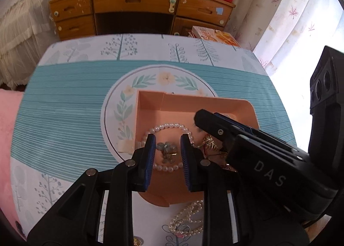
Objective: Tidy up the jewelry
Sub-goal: 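Open both tools to drop the two brooches into the pink box, then withdraw both tools from the box back over the remaining jewelry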
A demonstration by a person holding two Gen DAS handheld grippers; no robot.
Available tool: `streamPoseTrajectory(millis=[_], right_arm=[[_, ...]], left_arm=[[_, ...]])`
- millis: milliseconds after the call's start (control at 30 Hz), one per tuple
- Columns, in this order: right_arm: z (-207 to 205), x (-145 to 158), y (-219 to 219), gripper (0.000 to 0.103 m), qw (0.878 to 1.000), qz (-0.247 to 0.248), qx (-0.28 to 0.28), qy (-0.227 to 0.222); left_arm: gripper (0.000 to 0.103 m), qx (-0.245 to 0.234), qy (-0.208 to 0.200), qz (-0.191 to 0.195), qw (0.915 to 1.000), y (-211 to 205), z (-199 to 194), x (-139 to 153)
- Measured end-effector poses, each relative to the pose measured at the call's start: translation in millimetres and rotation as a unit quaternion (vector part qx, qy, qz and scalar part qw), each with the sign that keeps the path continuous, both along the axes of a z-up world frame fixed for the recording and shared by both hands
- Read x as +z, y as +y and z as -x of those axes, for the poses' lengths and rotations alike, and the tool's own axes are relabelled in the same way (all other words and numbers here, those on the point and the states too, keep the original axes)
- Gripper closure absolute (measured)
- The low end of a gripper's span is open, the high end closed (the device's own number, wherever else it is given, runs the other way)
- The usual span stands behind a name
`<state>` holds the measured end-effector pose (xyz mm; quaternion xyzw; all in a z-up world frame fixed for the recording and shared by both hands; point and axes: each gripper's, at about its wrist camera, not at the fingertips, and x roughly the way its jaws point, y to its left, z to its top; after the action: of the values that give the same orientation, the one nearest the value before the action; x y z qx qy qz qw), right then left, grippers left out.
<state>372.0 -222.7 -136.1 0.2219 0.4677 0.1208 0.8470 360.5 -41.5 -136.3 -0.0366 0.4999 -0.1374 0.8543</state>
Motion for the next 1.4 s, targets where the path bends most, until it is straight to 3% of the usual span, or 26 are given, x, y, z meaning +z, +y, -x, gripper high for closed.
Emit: streamPoseTrajectory(millis=[133, 267, 533, 733, 1000, 1233, 1400], right_arm=[[-3.6, -15.6, -1.3, 0.068, 1.000, -0.007, -0.011, 0.002], [0.4, -13.2, -1.6, 0.068, 1.000, -0.008, -0.011, -0.013], [40.0, 24.8, -6.2, 0.068, 0.998, -0.012, -0.021, -0.059], [93.0, 56.6, -9.3, 0.068, 0.996, -0.012, -0.024, -0.085], [187.9, 89.1, -11.4, 0.068, 0.992, -0.018, -0.039, -0.118], [257.1, 103.0, 11.8, 0.068, 0.991, 0.030, 0.002, -0.130], [289.4, 105.7, 31.2, 0.068, 0.988, 0.072, 0.026, -0.137]], left_arm=[[0.082, 0.009, 0.006, 0.000, 0.9999, 7.3, -2.3, -3.8], [0.082, 0.016, -0.005, -0.006, 0.9998, 12.8, 6.7, 3.2], [0.082, 0.033, -0.047, -0.014, 0.9983, 26.6, 57.9, 31.1], [0.082, 0.045, -0.079, -0.022, 0.9956, 41.7, 117.1, 53.4], [0.082, 0.070, -0.078, 0.006, 0.9945, 75.6, 179.0, 64.2], [0.082, 0.081, -0.092, -0.009, 0.9924, 91.8, 220.5, 64.7], [0.082, 0.087, -0.075, -0.015, 0.9932, 101.5, 237.7, 52.0]])
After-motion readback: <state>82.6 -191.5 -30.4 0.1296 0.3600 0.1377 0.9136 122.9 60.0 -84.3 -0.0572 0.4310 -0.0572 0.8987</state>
